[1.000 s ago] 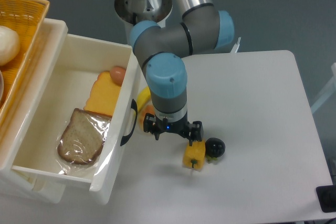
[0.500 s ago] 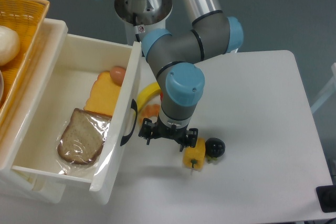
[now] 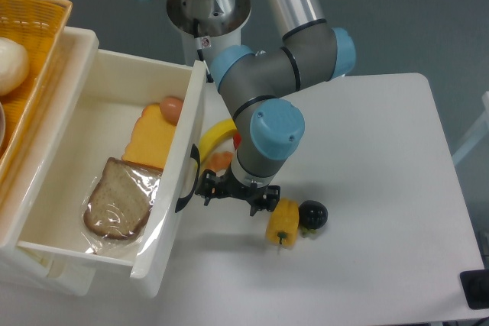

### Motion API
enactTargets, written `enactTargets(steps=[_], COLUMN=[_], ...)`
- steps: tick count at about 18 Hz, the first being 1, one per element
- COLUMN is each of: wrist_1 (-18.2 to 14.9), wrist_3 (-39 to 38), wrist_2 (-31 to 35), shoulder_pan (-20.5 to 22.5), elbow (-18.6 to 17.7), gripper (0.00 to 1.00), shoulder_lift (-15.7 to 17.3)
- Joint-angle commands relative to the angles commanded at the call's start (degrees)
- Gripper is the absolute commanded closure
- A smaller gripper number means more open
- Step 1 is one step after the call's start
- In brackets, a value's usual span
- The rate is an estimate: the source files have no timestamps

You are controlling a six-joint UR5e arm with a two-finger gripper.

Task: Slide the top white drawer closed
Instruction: 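Bring the gripper against the drawer front near its black handle, then push the white drawer into the cabinet with the gripper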

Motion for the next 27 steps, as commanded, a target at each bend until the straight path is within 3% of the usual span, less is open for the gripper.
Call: enactTargets(steps=[15, 27], wrist_1=[-3.07, -3.16], wrist_3=[0.44, 0.44], wrist_2=[-1.23, -2.55], shoulder_pan=[-0.53, -3.25], elbow=[0.09, -0.26], gripper=[0.00, 0.00], shoulder_lift=[1.76, 3.34])
